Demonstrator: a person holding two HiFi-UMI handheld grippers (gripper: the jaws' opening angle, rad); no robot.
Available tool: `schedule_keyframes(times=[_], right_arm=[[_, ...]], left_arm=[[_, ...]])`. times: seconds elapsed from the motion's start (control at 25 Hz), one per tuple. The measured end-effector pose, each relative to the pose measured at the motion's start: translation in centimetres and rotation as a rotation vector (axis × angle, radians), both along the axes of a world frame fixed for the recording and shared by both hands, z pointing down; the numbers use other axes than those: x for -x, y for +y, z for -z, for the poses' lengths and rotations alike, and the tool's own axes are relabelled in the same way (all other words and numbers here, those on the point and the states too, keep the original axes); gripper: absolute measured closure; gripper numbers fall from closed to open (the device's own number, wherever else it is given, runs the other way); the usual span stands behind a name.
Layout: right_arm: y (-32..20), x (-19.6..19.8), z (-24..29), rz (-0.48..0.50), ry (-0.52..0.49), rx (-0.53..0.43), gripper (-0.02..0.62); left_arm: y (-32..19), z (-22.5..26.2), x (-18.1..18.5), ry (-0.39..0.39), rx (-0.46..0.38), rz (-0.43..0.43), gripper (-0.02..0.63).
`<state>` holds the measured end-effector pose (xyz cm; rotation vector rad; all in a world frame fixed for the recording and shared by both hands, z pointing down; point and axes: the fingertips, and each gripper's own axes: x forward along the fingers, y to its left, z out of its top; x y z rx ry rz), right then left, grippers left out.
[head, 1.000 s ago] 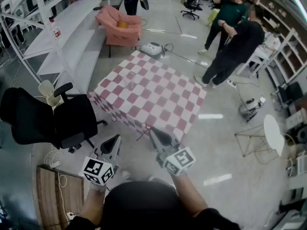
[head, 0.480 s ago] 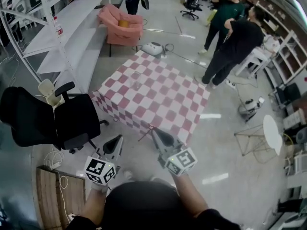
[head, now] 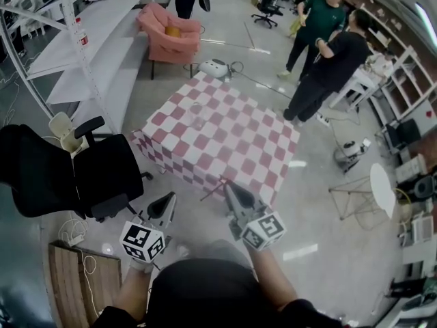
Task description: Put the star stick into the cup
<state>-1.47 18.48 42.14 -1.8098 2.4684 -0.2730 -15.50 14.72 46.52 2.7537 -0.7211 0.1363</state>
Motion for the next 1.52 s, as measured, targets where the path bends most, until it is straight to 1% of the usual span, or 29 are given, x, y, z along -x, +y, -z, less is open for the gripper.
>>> schedule_keyframes(times=[0.2,0.36,0.56,0.72,0.92,1.16,1.36,1.52], right_arm=[[-1.2,0.2,-0.5,-0.011,-0.003,0.009,0.569],[-2.7,-0.1,-0.7,-0.004,-0.008,0.007,0.569],[-5.3,-1.6,-1.0,0.007,-0.018,0.002,0.569],[-8.4,-2.9,-1.3,0.029,-0.030,0.006,0.569],[-12.6,-5.3,-1.2,0.059,-0.041,0.003,0.569],[-17.4,-9.5,-0.9,0.063,-0.070,-0.017,0.569],[-20.9,-13.3,-0.8,0.069,-0.104,-0.026,0.569],[-23.2,-15.7,-1.1,0.077,-0.131,-0.035,0.569]], left_arm=[[-1.0,-0.4,0.0,-0.002,0.003,-0.018,0.565],[-2.2,-0.7,-0.3,-0.009,0.005,-0.016,0.565],[-4.5,-0.9,-1.7,-0.018,0.000,-0.006,0.565],[-7.3,-1.1,-3.1,-0.032,0.004,0.010,0.565],[-11.1,-1.0,-5.9,-0.047,0.003,0.028,0.565],[-15.9,-1.2,-9.3,-0.075,0.001,0.055,0.565],[-19.1,-0.8,-11.6,-0.109,-0.013,0.099,0.565],[-20.8,-1.1,-12.8,-0.150,-0.018,0.131,0.565]])
